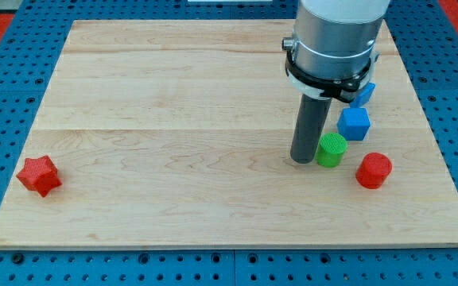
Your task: Push the green circle closer to red circle
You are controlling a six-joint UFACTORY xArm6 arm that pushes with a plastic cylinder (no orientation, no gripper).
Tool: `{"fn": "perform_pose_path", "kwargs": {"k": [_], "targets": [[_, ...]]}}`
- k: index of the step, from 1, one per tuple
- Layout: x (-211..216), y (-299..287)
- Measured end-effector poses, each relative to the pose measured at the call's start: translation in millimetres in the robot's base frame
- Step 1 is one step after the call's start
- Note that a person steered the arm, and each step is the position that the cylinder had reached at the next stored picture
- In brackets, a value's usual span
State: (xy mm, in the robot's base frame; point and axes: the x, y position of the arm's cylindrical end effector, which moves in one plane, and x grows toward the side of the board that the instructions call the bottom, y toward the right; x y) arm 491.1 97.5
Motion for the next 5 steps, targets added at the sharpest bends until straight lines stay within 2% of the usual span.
{"fn": "perform_pose_path", "kwargs": {"k": [5], "targets": [[-4,54]]}}
